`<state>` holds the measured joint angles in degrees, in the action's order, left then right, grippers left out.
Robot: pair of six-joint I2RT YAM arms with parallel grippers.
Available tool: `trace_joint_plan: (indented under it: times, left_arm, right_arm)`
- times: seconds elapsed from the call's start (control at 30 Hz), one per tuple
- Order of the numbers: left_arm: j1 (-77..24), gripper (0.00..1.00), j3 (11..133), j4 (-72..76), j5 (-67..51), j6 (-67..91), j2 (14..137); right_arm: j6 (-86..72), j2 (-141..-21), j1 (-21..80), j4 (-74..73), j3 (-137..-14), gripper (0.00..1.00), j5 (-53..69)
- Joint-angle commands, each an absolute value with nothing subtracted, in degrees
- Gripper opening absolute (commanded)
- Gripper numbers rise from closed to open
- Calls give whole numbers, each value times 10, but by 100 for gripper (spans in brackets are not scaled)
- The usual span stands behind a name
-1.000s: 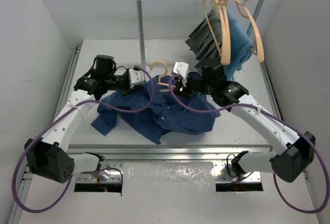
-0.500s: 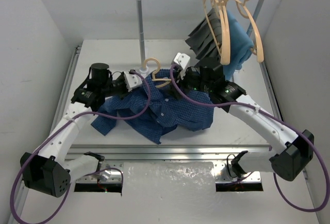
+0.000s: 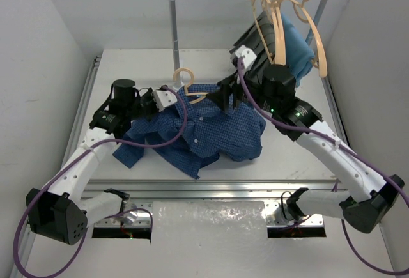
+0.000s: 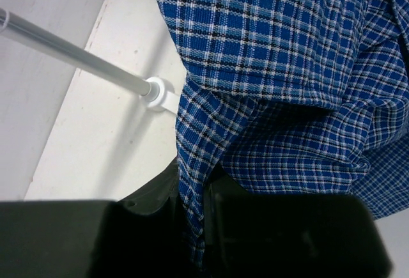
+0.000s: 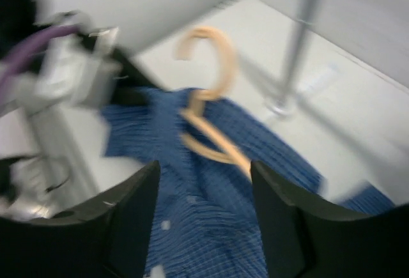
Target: Place the shirt on the hanger
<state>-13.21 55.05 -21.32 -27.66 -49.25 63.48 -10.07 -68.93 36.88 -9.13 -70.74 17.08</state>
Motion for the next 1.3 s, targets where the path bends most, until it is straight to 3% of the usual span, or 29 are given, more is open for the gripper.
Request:
trace_joint_plan:
  times: [0.0,0.3,0.4,0.43,0.53,0.57,0.77,1.1,1.27]
  left_arm:
    - [-136,0,554,-169,-261,-493,620]
    - [-141,0,562,-174,-266,-487,622]
    - [-141,0,562,-171,-265,-485,624]
    - [-141,0,561,-170,-265,-483,624]
    - [-141,0,559,-167,-269,-480,627]
    - [-141,0,558,-166,-270,-480,627]
    - [-141,0,557,-163,-278,-476,636]
    - [-165,0,581,-138,-271,-429,663]
    - [-165,0,582,-113,-229,-405,672]
  right_arm:
    - [-146,-726,364,-199,-768,61,-71]
    - [-163,-787,373,-214,-760,63,-163]
    - [-167,-792,373,-203,-742,55,-161]
    - [-166,-791,373,-198,-737,51,-163]
    - [-164,-790,373,-186,-723,17,-169]
    - [-163,-789,373,-180,-722,0,-169]
    - [-153,-811,383,-161,-734,0,-143]
    - [-83,-870,504,-83,-768,0,-219]
    - [-98,-804,512,-28,-696,0,-220]
